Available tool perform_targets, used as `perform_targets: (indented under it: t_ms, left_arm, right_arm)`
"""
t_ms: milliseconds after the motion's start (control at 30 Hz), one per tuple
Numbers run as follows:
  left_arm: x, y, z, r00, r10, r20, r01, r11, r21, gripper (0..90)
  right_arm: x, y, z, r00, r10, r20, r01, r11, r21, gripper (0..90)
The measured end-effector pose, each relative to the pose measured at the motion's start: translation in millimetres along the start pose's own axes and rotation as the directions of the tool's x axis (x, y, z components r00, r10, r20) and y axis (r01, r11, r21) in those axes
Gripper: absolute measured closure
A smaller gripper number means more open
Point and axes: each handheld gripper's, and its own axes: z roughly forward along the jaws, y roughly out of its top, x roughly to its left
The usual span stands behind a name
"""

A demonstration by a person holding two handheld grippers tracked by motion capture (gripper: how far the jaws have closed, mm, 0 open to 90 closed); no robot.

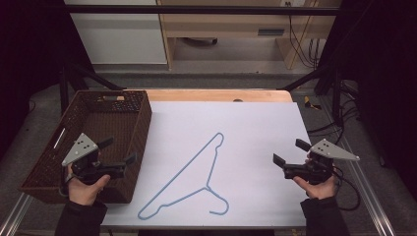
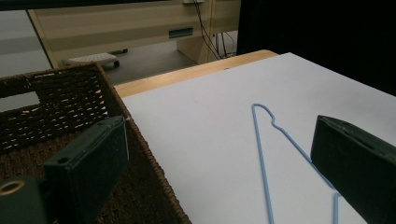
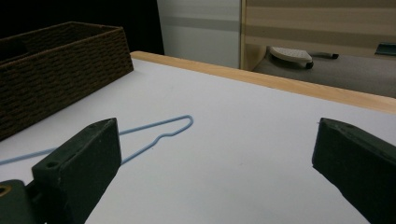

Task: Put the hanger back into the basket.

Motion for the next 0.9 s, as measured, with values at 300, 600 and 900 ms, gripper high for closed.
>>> perform_targets:
  t_ms: [300, 600, 900]
  left_arm:
    - [-11.3, 1.5, 3.9, 0.9990, 0.014, 0.043, -0.015, 0.9998, 0.011, 5.0]
    - [-32.3, 0.4, 17.2, 0.9924, 0.058, 0.109, -0.065, 0.9959, 0.063, 6.1]
    - [-54.1, -5.1, 35.7, 0.9805, 0.094, 0.173, -0.118, 0.9836, 0.136, 7.4]
  right_arm:
    - [1.1, -0.3, 1.0, 1.0000, -0.004, -0.001, 0.004, 1.000, 0.007, 2.0]
    - [3.9, 0.0, 3.0, 0.9999, -0.015, -0.001, 0.015, 1.000, 0.024, 2.2]
    - [6.6, 0.2, 5.0, 0.9994, -0.034, -0.004, 0.034, 0.999, 0.035, 2.4]
